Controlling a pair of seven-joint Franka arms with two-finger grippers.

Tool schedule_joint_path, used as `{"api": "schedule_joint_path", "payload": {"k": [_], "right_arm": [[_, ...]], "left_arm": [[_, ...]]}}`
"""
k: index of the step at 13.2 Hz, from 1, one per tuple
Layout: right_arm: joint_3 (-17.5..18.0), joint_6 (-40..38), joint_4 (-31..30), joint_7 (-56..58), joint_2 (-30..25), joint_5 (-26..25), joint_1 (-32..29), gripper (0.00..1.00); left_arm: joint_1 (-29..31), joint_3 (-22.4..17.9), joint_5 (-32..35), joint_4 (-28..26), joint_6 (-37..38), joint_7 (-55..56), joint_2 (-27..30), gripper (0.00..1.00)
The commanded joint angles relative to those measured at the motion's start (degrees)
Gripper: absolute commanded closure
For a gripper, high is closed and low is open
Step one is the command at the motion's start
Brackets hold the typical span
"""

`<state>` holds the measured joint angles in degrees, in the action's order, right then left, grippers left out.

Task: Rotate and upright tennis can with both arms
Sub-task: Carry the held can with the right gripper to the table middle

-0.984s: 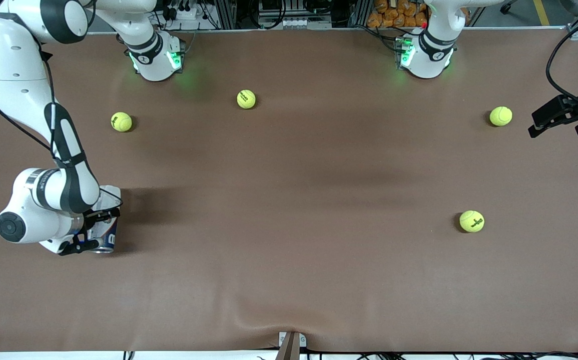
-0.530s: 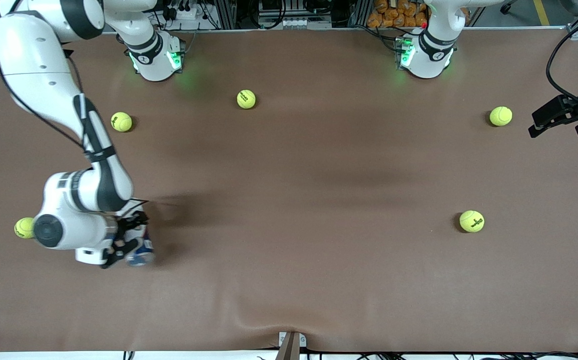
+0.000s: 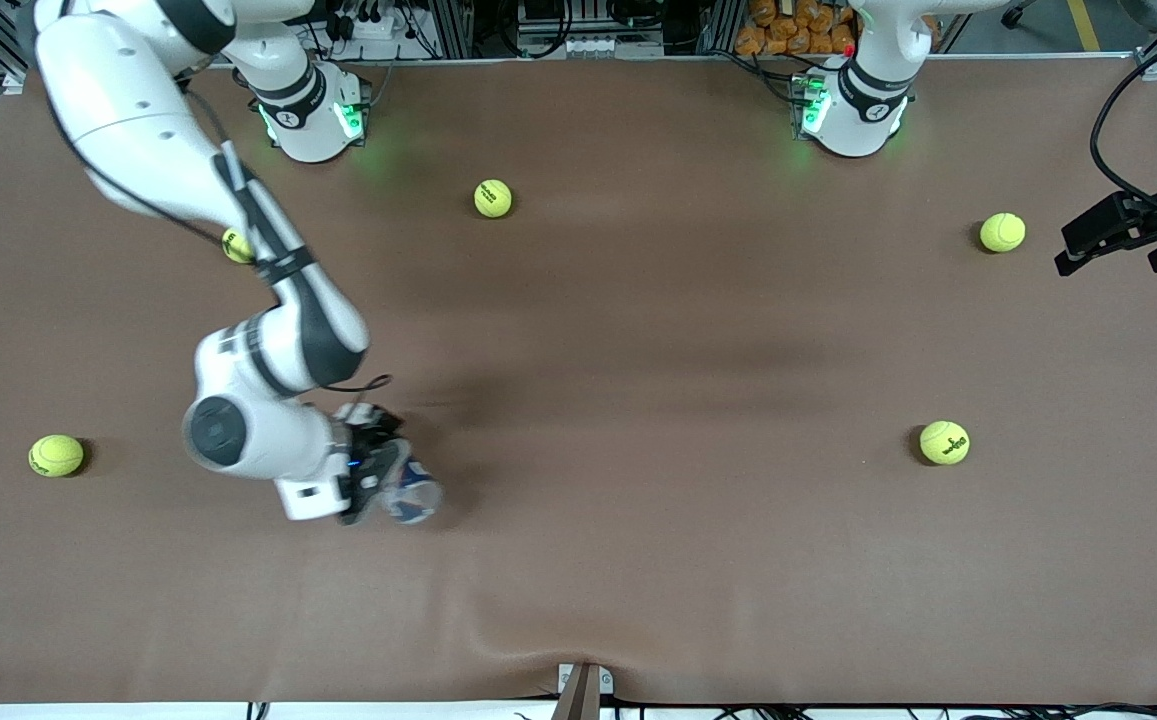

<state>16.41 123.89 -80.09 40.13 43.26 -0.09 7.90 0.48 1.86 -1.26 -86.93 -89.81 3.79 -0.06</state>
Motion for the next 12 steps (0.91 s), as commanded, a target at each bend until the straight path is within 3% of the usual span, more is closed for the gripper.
{"api": "schedule_joint_path", "payload": {"k": [1, 8, 12], "right_arm": [[-2.4, 2.4, 2.2, 0.3, 0.3, -2.5, 8.9, 0.29], [-2.4, 0.8, 2.0, -0.1, -0.2, -17.6, 22.4, 0.28], [-3.5, 0.7, 0.8, -9.6, 0.7, -26.0, 28.7, 0.28]], "left_arm": [[0.4, 0.4, 1.0, 0.2, 0.6, -0.2, 0.1, 0.0], [0.2, 0.5, 1.1, 0.4, 0.6, -0.9, -1.4, 0.0], [0.3, 0.4, 1.2, 0.3, 0.5, -1.2, -1.7, 0.0]]}}
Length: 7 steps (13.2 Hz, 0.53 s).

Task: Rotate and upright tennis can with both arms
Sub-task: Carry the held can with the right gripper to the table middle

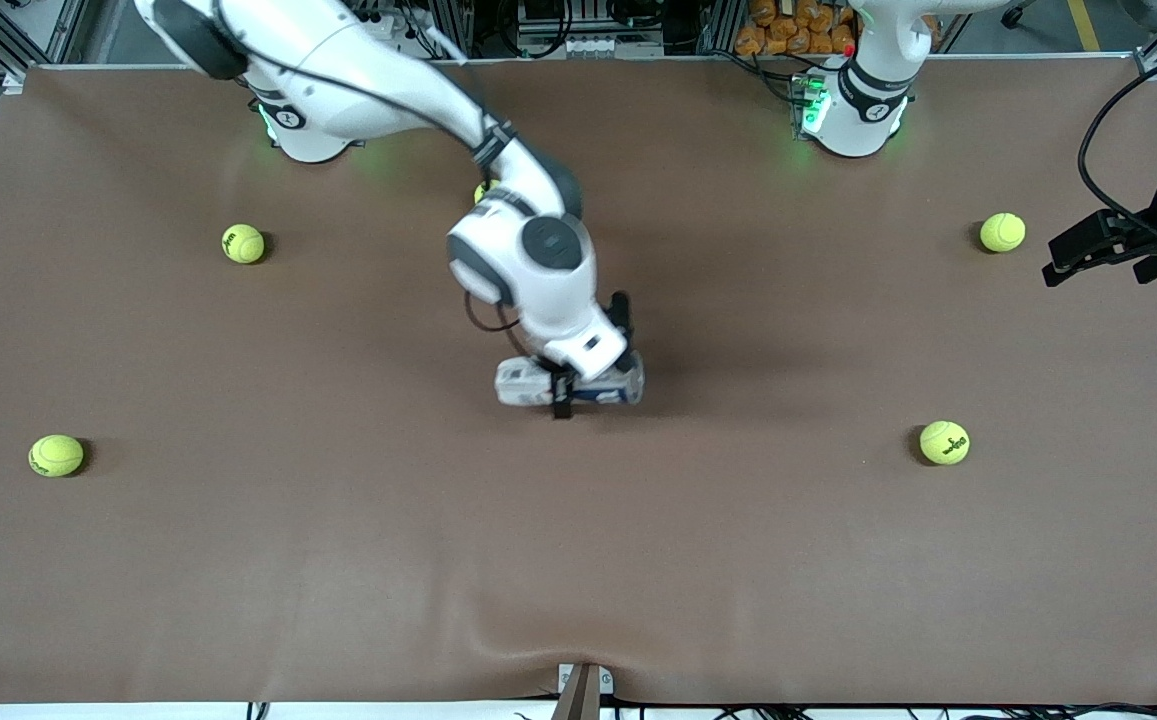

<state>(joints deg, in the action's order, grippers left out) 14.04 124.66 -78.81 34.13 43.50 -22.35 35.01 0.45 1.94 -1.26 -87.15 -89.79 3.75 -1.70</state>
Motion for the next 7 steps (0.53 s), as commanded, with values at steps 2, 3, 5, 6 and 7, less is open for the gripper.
{"api": "schedule_joint_path", "payload": {"k": [2, 3, 5, 6, 7], "right_arm": [[-1.1, 0.2, -0.5, -5.3, 1.8, -4.4, 1.7, 0.28], [-1.2, 0.2, -0.5, -5.6, 2.2, -4.4, 1.7, 0.28], [-1.3, 0.6, -0.6, -5.6, 3.5, -4.5, 1.5, 0.28], [-1.3, 0.8, -0.6, -5.6, 4.3, -4.8, 1.6, 0.28], [-1.3, 1.5, -0.6, -5.6, 4.9, -6.5, 1.7, 0.28]], "left_arm": [[0.1, 0.5, 1.2, 0.5, 0.5, -1.5, -0.5, 0.0], [-0.2, 0.5, 1.1, 0.5, 0.4, -1.4, -0.5, 0.0], [-0.2, 0.6, 1.1, 0.5, 0.4, -1.4, -0.5, 0.0], [0.1, 0.7, 1.1, 0.5, 0.4, -1.4, -0.5, 0.0], [0.3, 0.7, 1.1, 0.3, 0.5, -1.8, -0.6, 0.0]]}}
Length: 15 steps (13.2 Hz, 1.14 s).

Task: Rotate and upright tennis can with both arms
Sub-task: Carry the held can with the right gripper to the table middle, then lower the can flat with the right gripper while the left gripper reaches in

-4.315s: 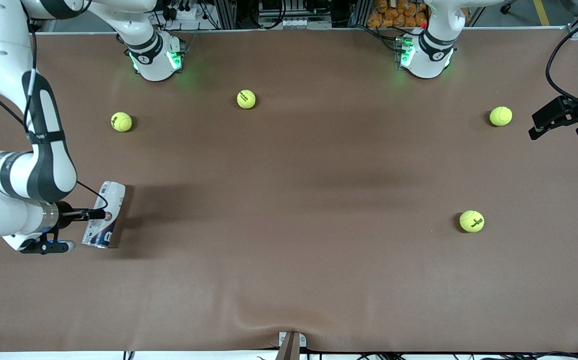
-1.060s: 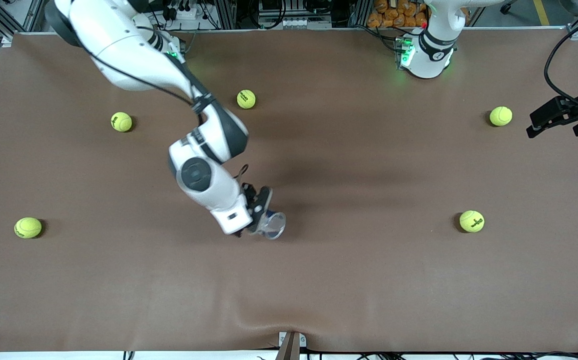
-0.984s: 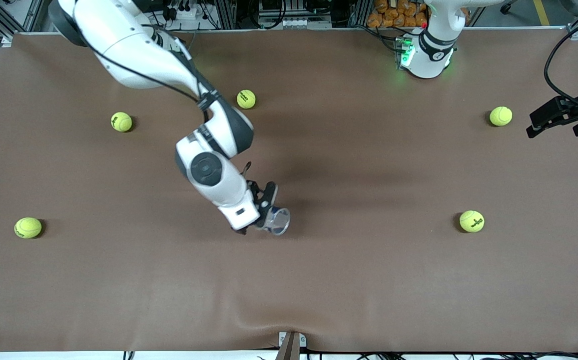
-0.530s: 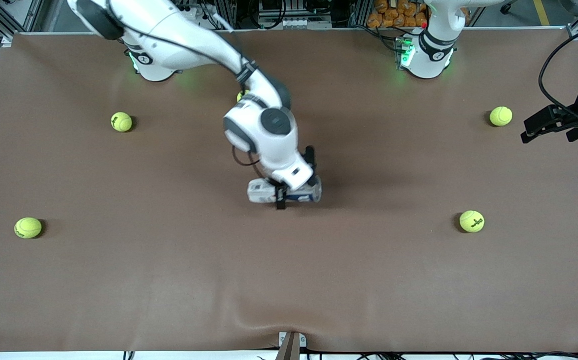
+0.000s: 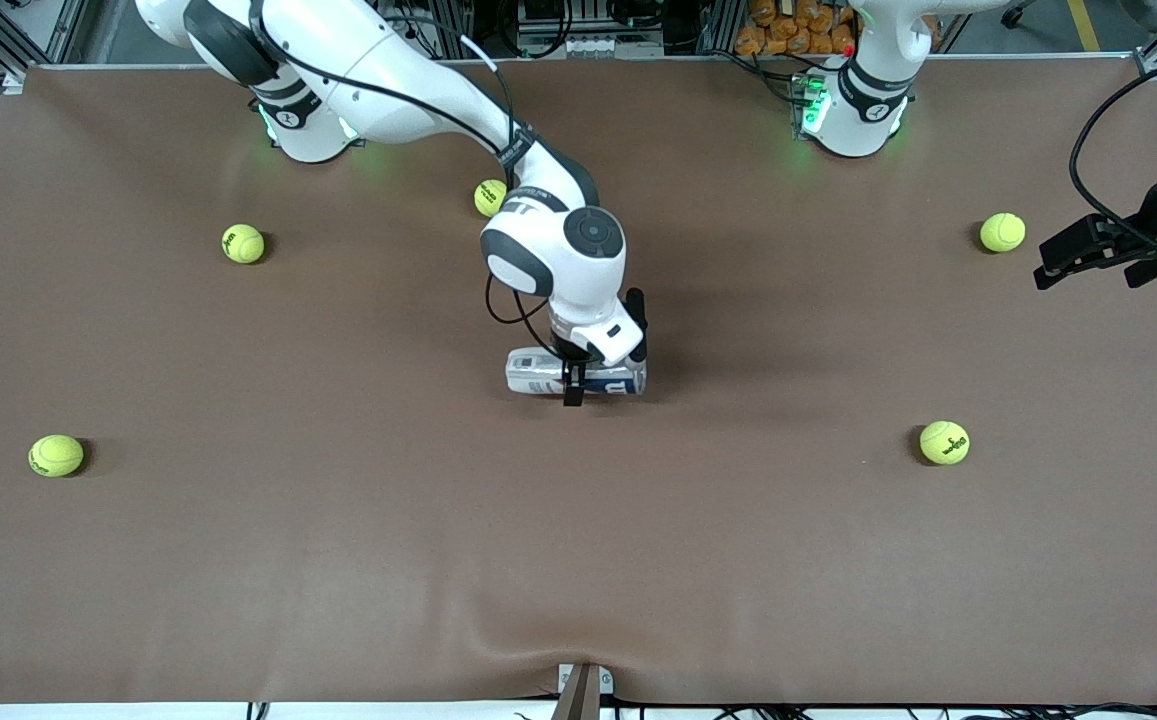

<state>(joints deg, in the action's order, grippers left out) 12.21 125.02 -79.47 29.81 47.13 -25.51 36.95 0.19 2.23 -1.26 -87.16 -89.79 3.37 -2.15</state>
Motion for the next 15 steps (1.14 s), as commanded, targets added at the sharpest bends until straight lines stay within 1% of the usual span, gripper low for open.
{"api": "schedule_joint_path", "payload": {"k": [1, 2, 3, 4, 5, 11, 14, 15], "right_arm": [[0.5, 2.6, 0.1, -1.3, 1.8, -5.7, -0.2, 0.26], [0.5, 4.0, 0.1, -1.5, 2.4, -6.3, -0.3, 0.24], [0.5, 5.0, -0.2, -1.6, 2.8, -6.4, -0.2, 0.18], [0.5, 6.0, -0.8, -1.6, 2.8, -6.4, -0.2, 0.05], [0.5, 7.0, -0.9, -1.6, 2.8, -6.3, -0.2, 0.0], [1.0, 7.0, -0.7, -2.2, 1.3, -5.2, -1.0, 0.0], [1.5, 6.1, -1.0, -8.0, -1.5, -2.9, -1.3, 0.0], [1.6, 4.5, -1.0, -9.4, -2.7, -2.3, -1.1, 0.0]], "left_arm": [[0.7, 0.4, 1.1, 0.4, 0.4, -2.5, -0.9, 0.0], [0.2, 0.4, 1.2, 0.3, 0.5, -3.8, -1.4, 0.0], [0.2, 0.4, 1.3, 0.3, 0.5, -4.2, -2.0, 0.0], [0.3, 0.3, 1.3, 0.4, 0.5, -4.2, -2.1, 0.0], [0.5, 0.4, 1.3, 0.4, 0.5, -4.3, -2.1, 0.0], [0.8, 0.4, 0.4, 0.4, 0.5, -4.6, -4.7, 0.0], [0.6, 0.4, -1.1, 0.6, 0.5, -4.6, -5.6, 0.0], [0.6, 0.4, -1.8, 0.5, 0.5, -4.5, -6.5, 0.0]]}}
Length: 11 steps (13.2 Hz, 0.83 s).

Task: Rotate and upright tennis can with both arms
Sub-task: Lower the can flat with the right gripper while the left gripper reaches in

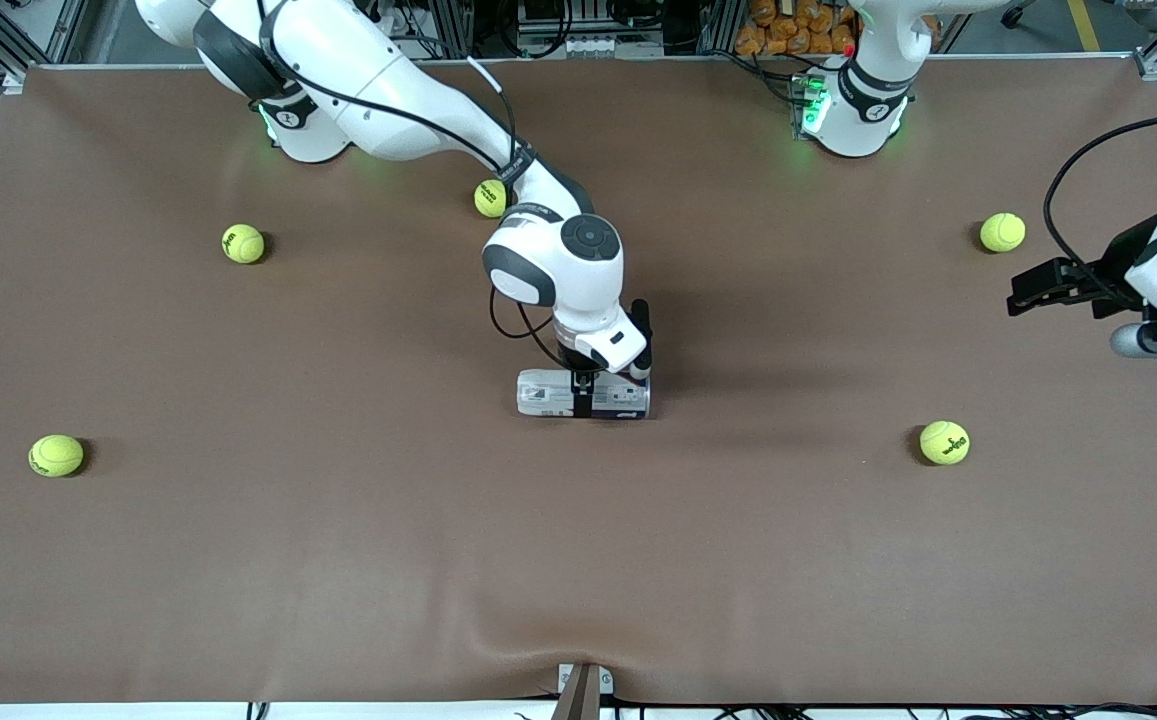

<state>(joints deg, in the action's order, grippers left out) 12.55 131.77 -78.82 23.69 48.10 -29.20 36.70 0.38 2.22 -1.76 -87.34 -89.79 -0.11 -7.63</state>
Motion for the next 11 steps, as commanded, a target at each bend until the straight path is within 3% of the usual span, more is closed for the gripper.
{"api": "schedule_joint_path", "payload": {"k": [1, 4, 7, 11], "right_arm": [[1.9, -5.0, -1.7, -4.2, -4.9, 2.4, -0.6, 0.0], [3.2, -11.3, -1.7, -10.0, -9.9, 8.7, -1.5, 0.0], [3.2, -17.7, -1.8, -17.9, -15.7, 14.8, -7.7, 0.0], [3.1, -30.4, -1.8, -32.8, -22.9, 15.8, -15.8, 0.0]], "left_arm": [[0.5, 0.4, -3.1, 0.7, 0.5, -1.0, -2.0, 0.0], [-0.3, 0.4, -9.9, 0.8, 0.5, -0.7, -4.3, 0.0], [0.2, 0.4, -19.6, 0.7, 0.5, -0.8, -7.7, 0.0], [-0.6, 0.4, -25.6, 0.8, -1.3, -1.0, -12.4, 0.0]]}}
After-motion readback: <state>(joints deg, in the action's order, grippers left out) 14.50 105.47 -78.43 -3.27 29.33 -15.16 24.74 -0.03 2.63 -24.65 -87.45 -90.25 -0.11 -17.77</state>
